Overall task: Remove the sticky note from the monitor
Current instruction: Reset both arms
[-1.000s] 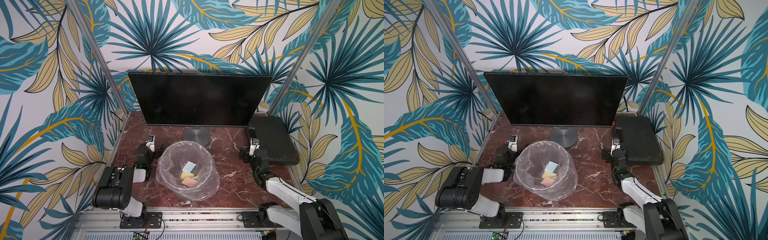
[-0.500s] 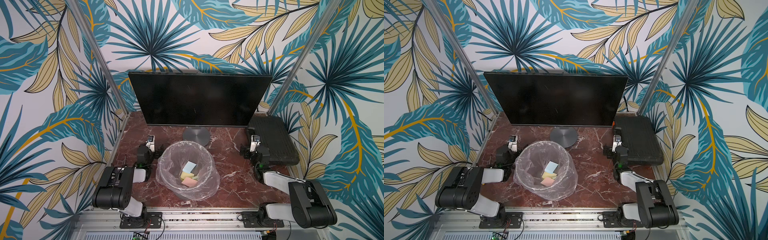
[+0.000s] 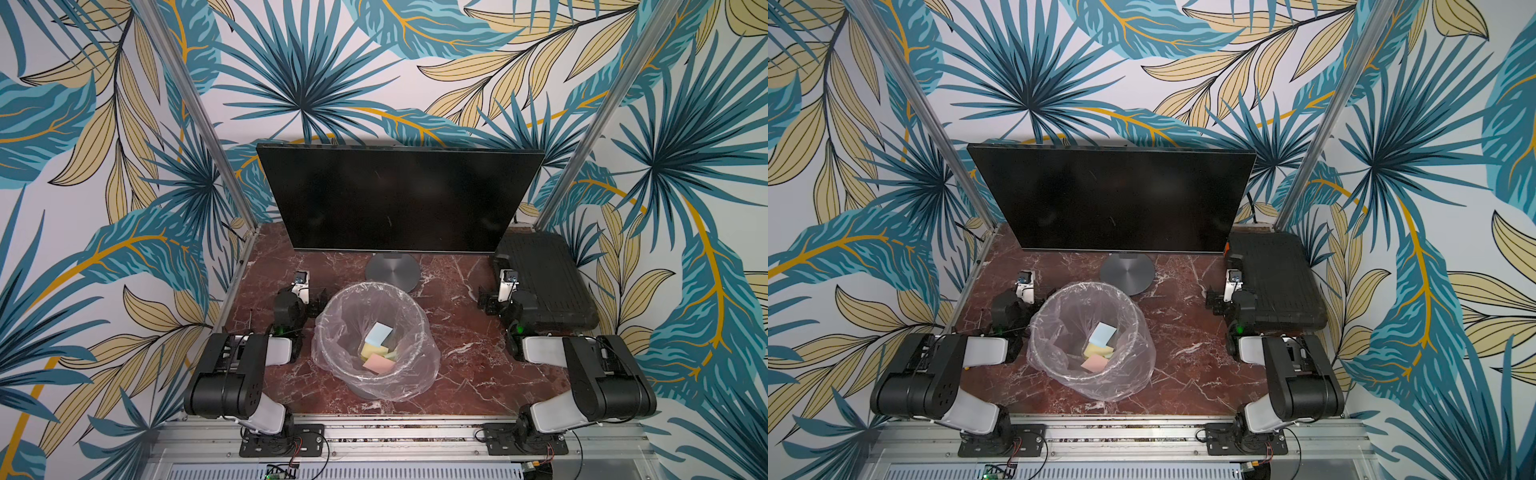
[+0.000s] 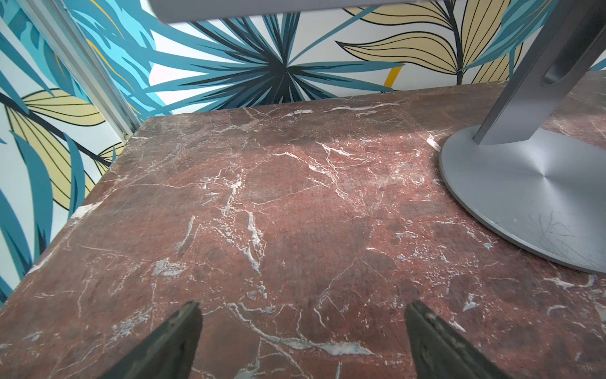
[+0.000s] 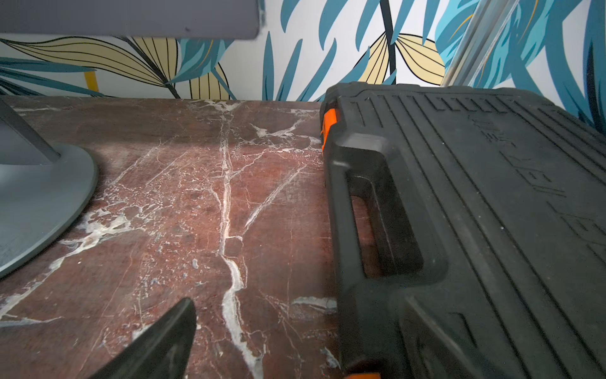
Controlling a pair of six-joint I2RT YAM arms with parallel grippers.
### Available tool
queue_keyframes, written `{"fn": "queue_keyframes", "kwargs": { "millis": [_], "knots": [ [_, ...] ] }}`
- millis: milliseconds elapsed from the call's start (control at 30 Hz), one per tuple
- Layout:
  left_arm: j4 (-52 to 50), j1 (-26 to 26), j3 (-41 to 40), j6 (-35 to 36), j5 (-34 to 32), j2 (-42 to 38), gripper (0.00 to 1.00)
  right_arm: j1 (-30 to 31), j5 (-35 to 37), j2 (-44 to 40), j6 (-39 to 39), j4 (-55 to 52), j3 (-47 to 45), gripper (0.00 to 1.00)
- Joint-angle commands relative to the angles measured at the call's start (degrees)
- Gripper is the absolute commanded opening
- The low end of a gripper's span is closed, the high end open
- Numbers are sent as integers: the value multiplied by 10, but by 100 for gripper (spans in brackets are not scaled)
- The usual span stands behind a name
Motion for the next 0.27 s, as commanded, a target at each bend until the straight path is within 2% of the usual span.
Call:
{"fn": "queue_keyframes", "kwargs": {
  "millis": [0, 233],
  "knots": [
    [0, -1, 16, 2, -1, -4, 100, -1, -6, 1, 7, 8, 3, 99],
    [-2, -5, 18, 3, -9, -5, 100, -1, -6, 1, 7, 8, 3, 99]
  ]
}}
